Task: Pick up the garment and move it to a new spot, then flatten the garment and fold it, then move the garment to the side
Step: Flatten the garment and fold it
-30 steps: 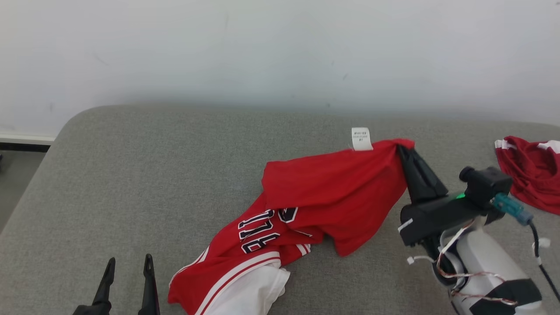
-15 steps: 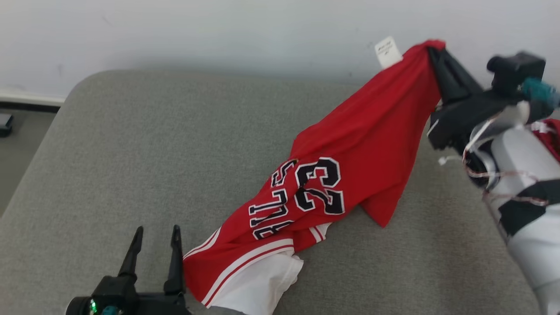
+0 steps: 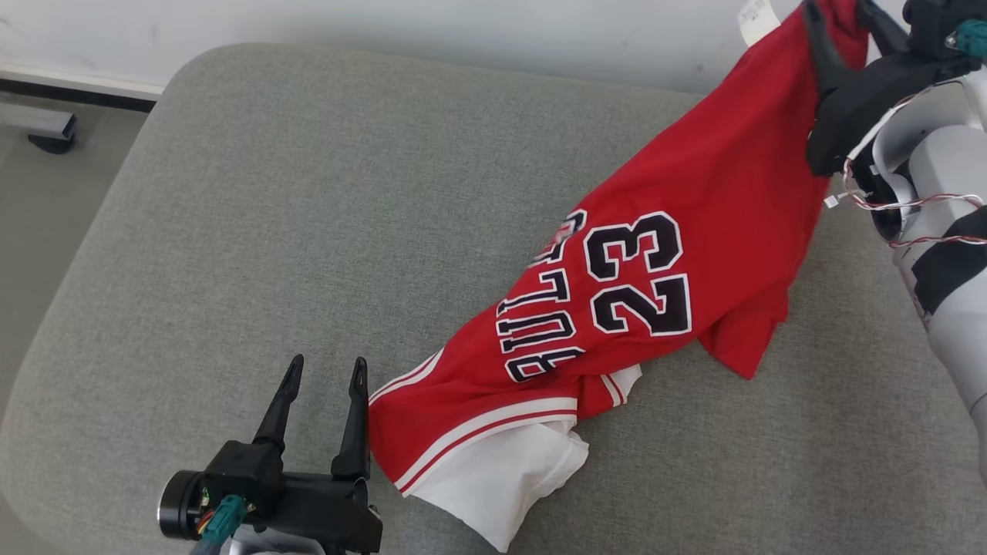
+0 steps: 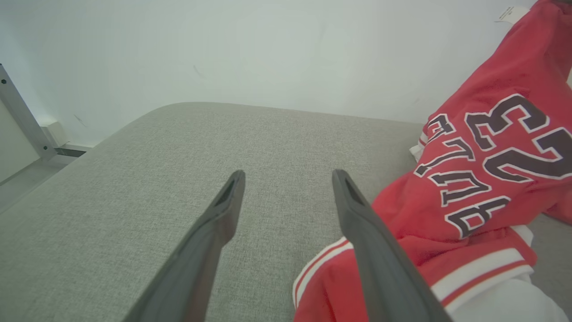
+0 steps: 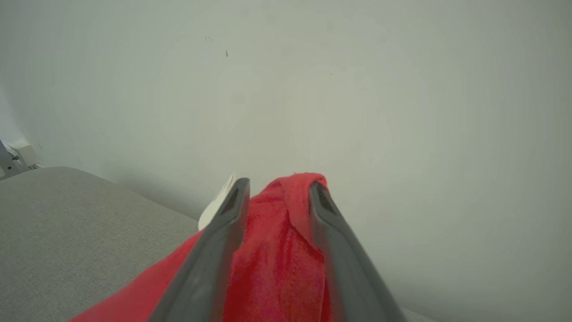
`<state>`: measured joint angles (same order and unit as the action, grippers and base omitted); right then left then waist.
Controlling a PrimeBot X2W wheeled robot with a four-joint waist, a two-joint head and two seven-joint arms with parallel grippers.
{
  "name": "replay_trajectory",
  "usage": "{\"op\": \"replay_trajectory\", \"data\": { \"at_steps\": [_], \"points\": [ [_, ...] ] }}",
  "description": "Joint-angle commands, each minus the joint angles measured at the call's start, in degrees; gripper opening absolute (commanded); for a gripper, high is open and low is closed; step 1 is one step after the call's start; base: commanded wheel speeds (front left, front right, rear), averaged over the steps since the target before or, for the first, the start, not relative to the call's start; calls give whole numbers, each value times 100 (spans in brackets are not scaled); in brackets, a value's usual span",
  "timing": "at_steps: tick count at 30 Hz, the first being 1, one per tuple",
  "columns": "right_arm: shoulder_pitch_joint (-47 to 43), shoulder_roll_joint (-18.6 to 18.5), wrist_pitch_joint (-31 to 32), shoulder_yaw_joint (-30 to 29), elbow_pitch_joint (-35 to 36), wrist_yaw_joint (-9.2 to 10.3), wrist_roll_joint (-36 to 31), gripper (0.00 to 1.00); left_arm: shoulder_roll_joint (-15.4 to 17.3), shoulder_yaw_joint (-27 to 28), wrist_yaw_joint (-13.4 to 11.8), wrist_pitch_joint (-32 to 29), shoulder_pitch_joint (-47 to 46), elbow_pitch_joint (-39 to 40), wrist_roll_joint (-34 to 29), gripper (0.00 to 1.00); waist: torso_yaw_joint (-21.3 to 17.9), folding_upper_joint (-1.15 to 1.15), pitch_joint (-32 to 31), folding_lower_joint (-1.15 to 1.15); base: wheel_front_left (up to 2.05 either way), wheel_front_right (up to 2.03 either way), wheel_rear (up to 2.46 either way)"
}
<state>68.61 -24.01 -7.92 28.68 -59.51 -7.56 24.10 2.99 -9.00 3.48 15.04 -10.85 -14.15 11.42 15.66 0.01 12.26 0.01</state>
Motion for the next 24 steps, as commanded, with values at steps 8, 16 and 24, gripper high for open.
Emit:
{"op": "replay_trajectory", "data": {
  "at_steps": [8,16,24],
  "points": [
    [-34,87,-339,515,-331,13,136,100,-11,142,-56,19,134,-81,-7,100,-197,-1,-246,-1,0,0,0],
    [-470,-65,-428,1085,-73,13,535,100,-2,498,47,19,419,-59,-149,100,-674,-1,-626,-1,0,0,0],
    [-1213,-391,-728,1071,673,13,908,100,-3,663,142,19,725,-106,-281,100,-1076,-1,-986,-1,0,0,0]
  ]
}}
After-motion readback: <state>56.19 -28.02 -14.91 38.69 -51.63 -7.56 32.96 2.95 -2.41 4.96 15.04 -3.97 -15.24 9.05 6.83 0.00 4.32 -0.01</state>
